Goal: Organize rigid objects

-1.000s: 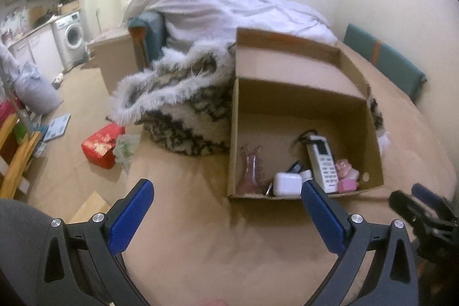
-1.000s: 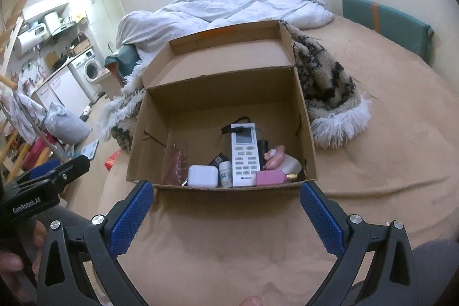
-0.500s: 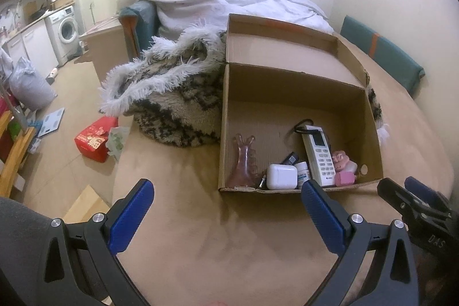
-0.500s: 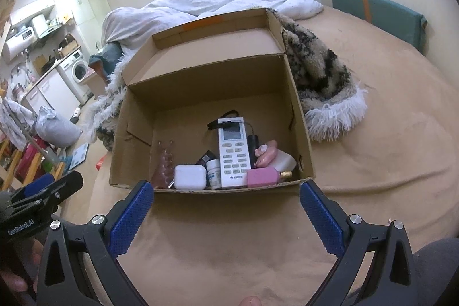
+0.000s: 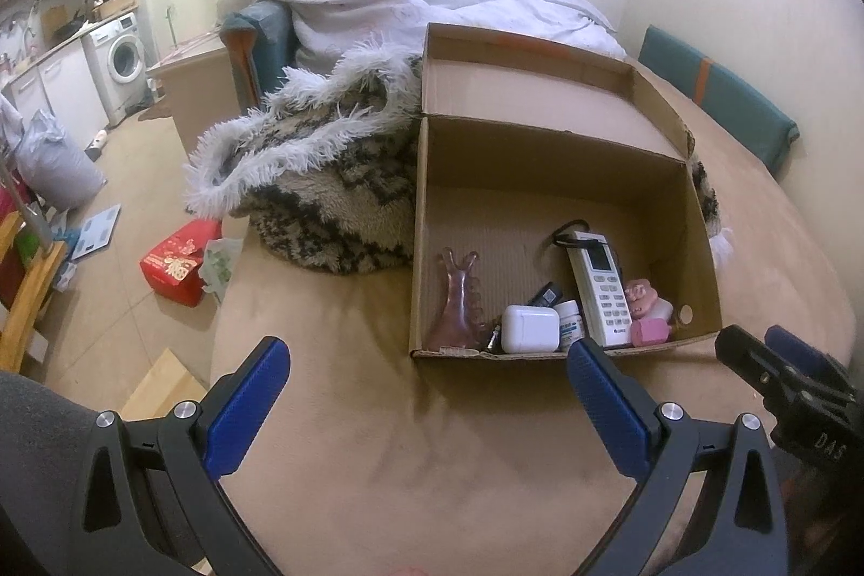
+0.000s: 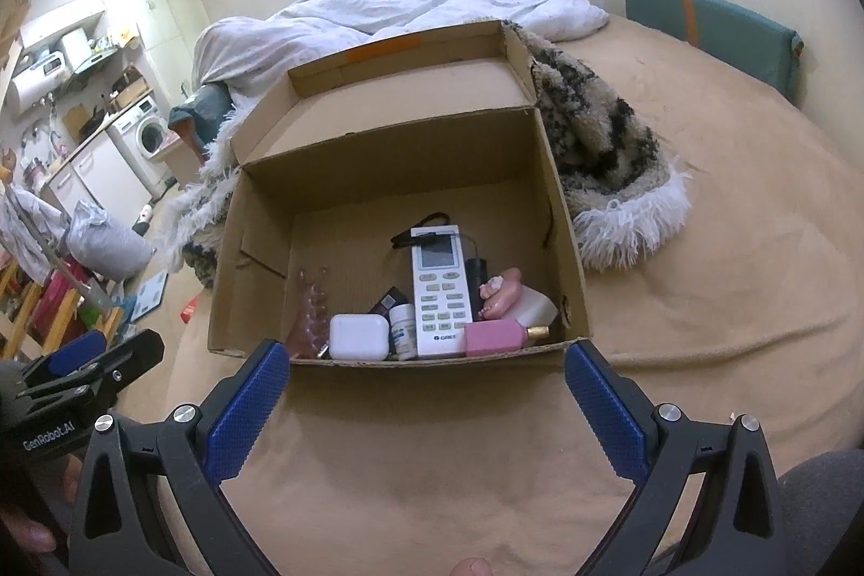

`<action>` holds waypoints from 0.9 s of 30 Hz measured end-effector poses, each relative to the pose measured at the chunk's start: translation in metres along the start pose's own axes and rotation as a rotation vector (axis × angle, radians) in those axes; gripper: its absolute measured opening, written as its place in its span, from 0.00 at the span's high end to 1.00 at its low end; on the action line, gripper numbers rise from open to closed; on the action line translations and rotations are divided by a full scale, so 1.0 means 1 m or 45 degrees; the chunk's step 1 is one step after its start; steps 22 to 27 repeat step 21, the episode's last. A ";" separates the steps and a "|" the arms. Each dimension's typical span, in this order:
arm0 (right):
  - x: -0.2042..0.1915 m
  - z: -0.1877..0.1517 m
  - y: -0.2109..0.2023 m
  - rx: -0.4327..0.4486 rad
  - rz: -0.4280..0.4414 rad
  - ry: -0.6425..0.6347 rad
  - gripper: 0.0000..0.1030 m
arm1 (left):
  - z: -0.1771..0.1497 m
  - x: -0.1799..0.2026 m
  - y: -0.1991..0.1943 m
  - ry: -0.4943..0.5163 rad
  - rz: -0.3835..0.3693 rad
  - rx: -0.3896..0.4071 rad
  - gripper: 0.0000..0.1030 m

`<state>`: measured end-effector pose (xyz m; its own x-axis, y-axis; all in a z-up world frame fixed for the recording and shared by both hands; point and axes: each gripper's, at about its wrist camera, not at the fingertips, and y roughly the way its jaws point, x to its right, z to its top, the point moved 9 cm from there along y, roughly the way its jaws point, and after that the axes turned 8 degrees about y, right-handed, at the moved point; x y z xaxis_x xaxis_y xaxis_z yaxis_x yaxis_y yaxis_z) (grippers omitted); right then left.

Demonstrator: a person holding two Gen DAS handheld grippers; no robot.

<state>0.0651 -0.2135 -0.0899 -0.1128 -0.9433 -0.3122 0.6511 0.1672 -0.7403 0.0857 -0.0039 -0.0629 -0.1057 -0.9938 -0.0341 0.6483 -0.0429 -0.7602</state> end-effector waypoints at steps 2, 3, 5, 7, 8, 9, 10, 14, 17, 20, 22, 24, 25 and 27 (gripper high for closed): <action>0.000 0.001 0.000 0.004 -0.001 -0.003 0.00 | 0.000 0.000 0.000 0.001 -0.001 0.000 0.01; 0.000 0.001 0.000 0.006 0.000 -0.002 0.00 | 0.000 0.000 0.000 0.001 -0.001 0.000 0.01; 0.001 0.001 0.000 0.006 -0.001 -0.002 0.00 | 0.000 -0.001 0.000 0.002 -0.002 0.001 0.01; 0.001 0.001 0.000 0.007 0.001 -0.002 0.00 | -0.001 -0.001 0.000 0.003 -0.004 -0.002 0.01; 0.000 0.001 0.000 0.007 0.002 -0.001 0.00 | -0.001 0.000 0.000 0.003 -0.006 -0.004 0.01; 0.001 0.001 -0.001 0.009 0.002 0.000 0.00 | -0.001 -0.001 0.000 0.004 -0.007 -0.003 0.01; 0.001 0.001 -0.001 0.010 0.000 0.000 0.00 | -0.002 -0.001 0.000 0.003 -0.007 -0.004 0.01; 0.001 0.001 -0.001 0.010 0.002 0.001 0.00 | -0.002 -0.001 0.000 0.004 -0.010 -0.003 0.01; 0.001 0.001 -0.001 0.011 0.002 0.002 0.00 | -0.003 -0.002 -0.001 0.006 -0.013 0.003 0.01; 0.000 0.000 -0.002 0.011 0.005 0.002 0.00 | -0.003 -0.003 -0.003 0.008 -0.011 0.011 0.01; 0.000 0.000 -0.002 0.012 0.005 0.001 0.00 | -0.003 -0.004 -0.003 0.007 -0.012 0.010 0.01; 0.000 0.000 -0.002 0.012 0.005 0.001 0.00 | -0.003 -0.004 -0.003 0.007 -0.012 0.010 0.01; 0.000 0.000 -0.002 0.012 0.005 0.001 0.00 | -0.003 -0.004 -0.003 0.007 -0.012 0.010 0.01; 0.000 0.000 -0.002 0.012 0.005 0.001 0.00 | -0.003 -0.004 -0.003 0.007 -0.012 0.010 0.01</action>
